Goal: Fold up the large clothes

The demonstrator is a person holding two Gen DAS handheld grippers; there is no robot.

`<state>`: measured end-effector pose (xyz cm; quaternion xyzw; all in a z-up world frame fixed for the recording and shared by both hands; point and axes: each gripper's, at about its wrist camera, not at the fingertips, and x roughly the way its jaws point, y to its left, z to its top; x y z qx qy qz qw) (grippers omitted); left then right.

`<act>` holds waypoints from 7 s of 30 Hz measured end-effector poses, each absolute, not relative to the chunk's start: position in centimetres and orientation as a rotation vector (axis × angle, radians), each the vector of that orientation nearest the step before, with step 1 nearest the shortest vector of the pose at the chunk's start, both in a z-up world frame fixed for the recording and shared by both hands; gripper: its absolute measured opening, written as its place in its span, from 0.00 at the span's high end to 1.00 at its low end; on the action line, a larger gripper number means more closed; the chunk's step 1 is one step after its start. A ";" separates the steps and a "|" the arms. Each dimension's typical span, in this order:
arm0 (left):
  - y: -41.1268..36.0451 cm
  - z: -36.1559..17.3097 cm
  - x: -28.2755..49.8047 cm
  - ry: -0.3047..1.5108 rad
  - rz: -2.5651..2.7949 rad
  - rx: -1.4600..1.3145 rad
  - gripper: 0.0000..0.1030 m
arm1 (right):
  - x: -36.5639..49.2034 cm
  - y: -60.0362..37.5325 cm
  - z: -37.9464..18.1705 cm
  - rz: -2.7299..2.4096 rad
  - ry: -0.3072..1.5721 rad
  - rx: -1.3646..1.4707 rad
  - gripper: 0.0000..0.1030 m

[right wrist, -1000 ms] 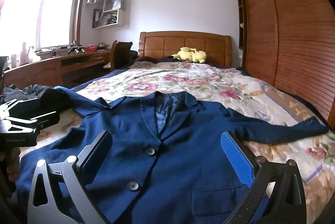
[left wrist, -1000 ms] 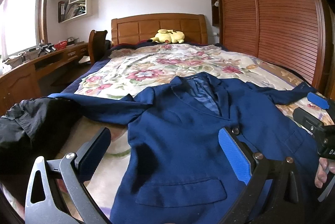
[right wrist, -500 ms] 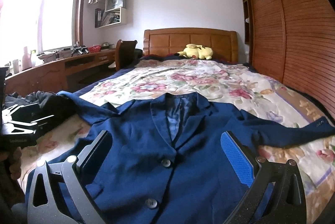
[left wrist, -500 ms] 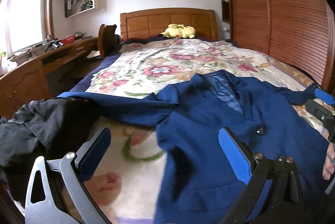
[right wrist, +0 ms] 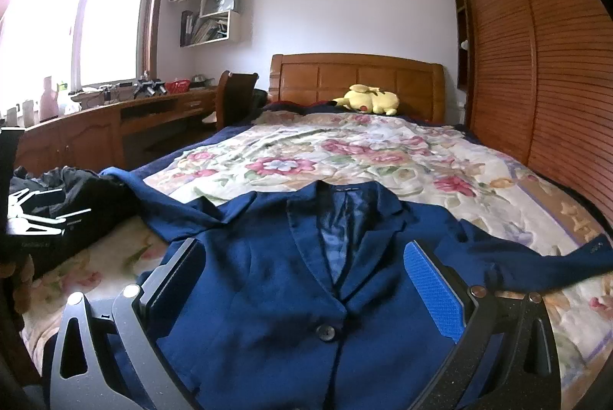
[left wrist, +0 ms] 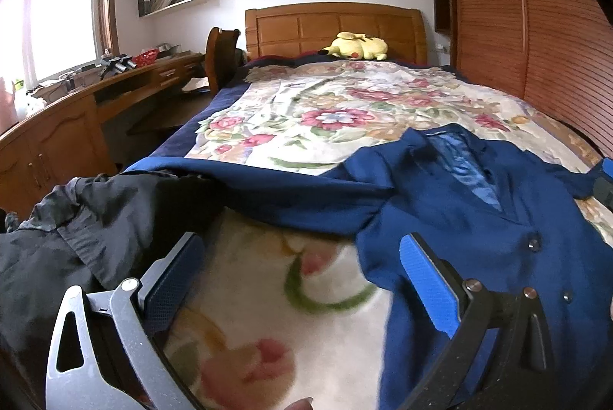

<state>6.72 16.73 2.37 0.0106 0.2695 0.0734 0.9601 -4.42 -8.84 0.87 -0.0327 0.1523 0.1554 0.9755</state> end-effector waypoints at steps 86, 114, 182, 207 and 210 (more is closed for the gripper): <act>12.1 3.1 14.8 0.688 0.033 0.077 0.21 | -0.8 -10.6 -0.4 0.416 0.432 -0.124 0.00; 15.1 -6.2 21.7 0.985 -0.053 -0.135 0.62 | -0.2 -10.0 -0.9 0.423 0.458 -0.141 0.00; 10.5 1.8 2.8 0.522 -0.074 0.007 0.11 | -0.5 -10.9 0.2 0.389 0.434 -0.144 0.00; 17.1 0.8 1.7 0.544 -0.001 -0.042 0.11 | 3.3 0.4 2.6 0.547 0.454 -0.350 0.00; 17.5 0.7 1.6 0.541 0.016 -0.026 0.11 | 4.4 2.3 2.3 0.565 0.481 -0.386 0.00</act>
